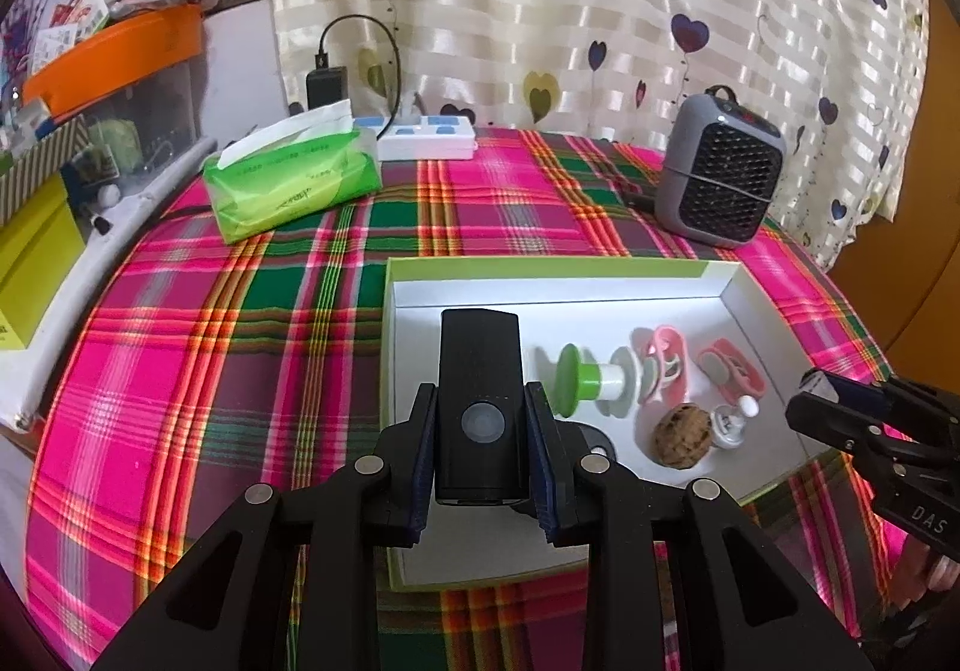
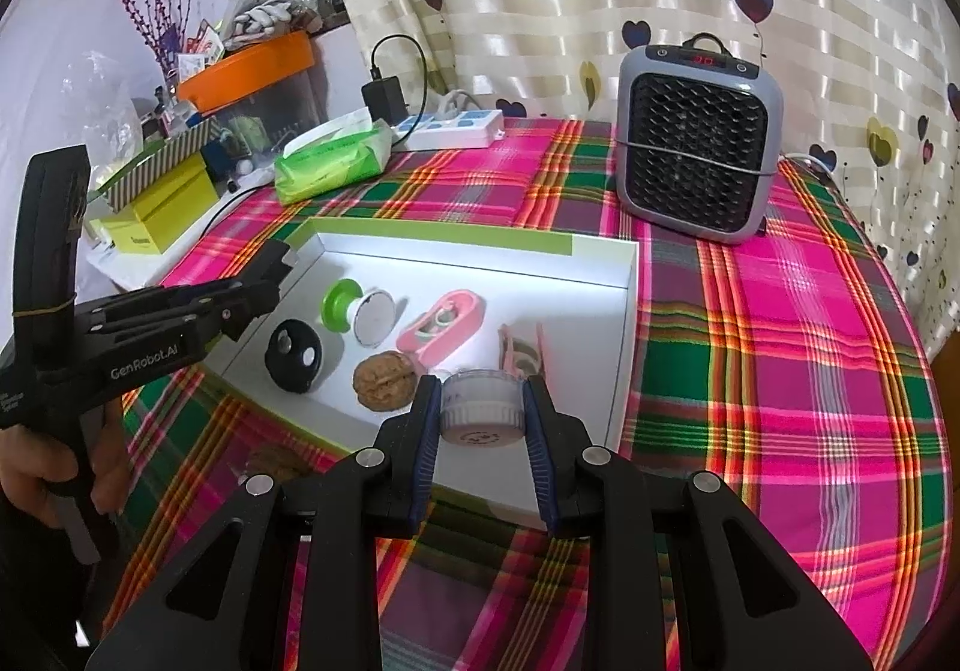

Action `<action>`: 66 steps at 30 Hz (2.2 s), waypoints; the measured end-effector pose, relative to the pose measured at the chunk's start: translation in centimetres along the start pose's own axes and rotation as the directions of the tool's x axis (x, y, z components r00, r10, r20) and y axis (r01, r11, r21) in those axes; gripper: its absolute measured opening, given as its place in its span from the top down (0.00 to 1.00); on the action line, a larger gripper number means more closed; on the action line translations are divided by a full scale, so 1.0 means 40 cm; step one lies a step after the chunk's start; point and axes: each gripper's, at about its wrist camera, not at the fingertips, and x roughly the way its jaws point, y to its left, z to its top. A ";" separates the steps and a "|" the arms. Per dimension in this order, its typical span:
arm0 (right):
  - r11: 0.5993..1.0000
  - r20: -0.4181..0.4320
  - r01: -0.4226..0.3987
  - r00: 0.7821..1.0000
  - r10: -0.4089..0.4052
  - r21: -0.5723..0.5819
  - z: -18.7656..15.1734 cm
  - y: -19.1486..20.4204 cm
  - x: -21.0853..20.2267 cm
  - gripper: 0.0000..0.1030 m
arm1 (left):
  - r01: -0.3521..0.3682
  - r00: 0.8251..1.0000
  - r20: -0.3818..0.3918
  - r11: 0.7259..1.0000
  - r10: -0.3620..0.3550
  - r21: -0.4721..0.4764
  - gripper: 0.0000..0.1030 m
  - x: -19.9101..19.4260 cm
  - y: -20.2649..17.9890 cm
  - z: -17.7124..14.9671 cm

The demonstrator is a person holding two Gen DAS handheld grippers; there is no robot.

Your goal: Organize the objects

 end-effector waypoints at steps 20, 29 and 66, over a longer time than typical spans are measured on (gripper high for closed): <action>1.000 -0.055 0.003 0.998 -0.002 0.015 -0.011 -0.010 0.043 0.72 | 0.066 0.996 -0.060 0.998 -0.065 0.014 0.76 0.047 -0.030 -0.011; 1.000 -0.068 0.008 0.998 -0.007 0.014 -0.015 -0.007 0.059 0.72 | 0.076 0.996 -0.054 0.997 -0.075 0.018 0.76 0.050 -0.036 -0.009; 1.000 0.010 -0.004 1.000 0.004 0.021 -0.011 0.011 0.021 0.65 | 0.092 0.996 0.009 0.996 -0.092 0.017 0.76 0.004 -0.034 -0.009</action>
